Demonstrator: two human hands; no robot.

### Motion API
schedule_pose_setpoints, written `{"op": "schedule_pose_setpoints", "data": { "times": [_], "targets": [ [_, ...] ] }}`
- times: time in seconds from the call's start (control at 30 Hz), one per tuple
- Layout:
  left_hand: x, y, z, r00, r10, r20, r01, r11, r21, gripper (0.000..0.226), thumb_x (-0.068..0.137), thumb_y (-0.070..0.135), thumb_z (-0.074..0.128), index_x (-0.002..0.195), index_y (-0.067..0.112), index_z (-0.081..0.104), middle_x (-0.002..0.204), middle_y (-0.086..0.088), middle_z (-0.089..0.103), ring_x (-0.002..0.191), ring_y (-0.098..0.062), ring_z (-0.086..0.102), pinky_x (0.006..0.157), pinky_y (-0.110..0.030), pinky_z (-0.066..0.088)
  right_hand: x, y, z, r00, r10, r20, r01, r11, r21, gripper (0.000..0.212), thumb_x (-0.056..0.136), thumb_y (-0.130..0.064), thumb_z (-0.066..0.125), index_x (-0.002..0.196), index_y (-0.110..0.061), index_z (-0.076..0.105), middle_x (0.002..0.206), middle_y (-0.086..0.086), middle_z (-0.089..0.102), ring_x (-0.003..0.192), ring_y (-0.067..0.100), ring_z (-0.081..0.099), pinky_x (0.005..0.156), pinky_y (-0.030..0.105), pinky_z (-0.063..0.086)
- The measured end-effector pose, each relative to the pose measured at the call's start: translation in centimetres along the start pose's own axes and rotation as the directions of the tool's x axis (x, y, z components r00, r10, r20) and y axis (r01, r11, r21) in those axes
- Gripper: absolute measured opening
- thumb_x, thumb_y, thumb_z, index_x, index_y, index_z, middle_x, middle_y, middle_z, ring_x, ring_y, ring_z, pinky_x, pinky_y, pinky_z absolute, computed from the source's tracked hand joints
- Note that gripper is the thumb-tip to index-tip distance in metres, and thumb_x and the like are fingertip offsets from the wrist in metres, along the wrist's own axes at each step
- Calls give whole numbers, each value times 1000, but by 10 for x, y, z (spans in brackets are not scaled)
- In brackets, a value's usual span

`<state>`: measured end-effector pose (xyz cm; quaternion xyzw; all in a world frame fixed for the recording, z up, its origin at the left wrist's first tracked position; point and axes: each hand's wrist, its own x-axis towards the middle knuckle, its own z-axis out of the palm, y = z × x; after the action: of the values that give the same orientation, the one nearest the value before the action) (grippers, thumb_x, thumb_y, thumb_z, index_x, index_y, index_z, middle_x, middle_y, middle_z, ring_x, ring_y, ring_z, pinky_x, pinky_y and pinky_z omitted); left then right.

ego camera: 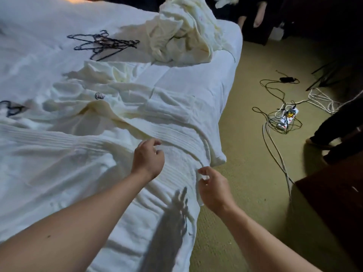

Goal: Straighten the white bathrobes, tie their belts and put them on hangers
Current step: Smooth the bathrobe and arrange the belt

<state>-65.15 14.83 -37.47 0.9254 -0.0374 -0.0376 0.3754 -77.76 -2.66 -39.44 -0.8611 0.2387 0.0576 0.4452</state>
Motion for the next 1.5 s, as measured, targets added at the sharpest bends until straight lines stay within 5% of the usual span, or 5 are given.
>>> {"op": "schedule_pose_setpoints", "data": {
  "times": [0.2, 0.83, 1.03, 1.27, 1.5],
  "targets": [
    [30, -10, 17, 911, -383, 151, 405, 900, -163, 21, 86, 20, 65, 107, 22, 64, 101, 5, 67, 95, -21, 62, 77, -30, 44, 51, -21, 7, 998, -58, 36, 63, 985, -160, 42, 95, -24, 55, 137, -26, 52, 142, -5, 54, 128, 19, 53, 105, 40, 46],
    [65, 16, 47, 723, -675, 150, 668, 626, -403, 68, 54, 81, 63, 79, 18, 60, 82, -1, 69, 84, -28, 68, 81, -40, 59, 132, -36, -4, 962, -190, 194, 266, 800, -538, 66, 85, -33, 61, 141, -22, 28, 131, 4, 45, 118, 31, 56, 90, 48, 48],
    [69, 35, 53, 662, -749, 33, 616, 519, -592, 49, 79, 49, 67, 105, 9, 69, 102, -10, 72, 94, -29, 69, 90, -46, 57, 153, -34, -31, 868, -352, 351, 494, 689, -530, 24, 93, -17, 46, 118, -17, 46, 112, 7, 54, 91, 36, 66, 64, 37, 41],
    [23, 80, 56, 368, -897, -247, 517, 418, -747, 31, 99, 24, 46, 108, 2, 65, 115, -20, 66, 102, -35, 62, 85, -35, 50, 113, -28, -62, 548, -593, 590, 836, 412, -362, 8, 69, -18, 55, 76, -15, 54, 71, 4, 48, 41, 29, 48, 43, 31, 20],
    [-16, 56, 73, 336, -904, -263, 739, 426, -521, 36, 102, 31, 47, 113, 0, 61, 119, -24, 64, 107, -40, 59, 78, -33, 39, 94, 13, -48, 424, -272, 864, 851, 446, -277, 71, 97, -18, 49, 156, -13, 10, 134, 14, 47, 105, 40, 61, 72, 40, 37]
  ]
}}
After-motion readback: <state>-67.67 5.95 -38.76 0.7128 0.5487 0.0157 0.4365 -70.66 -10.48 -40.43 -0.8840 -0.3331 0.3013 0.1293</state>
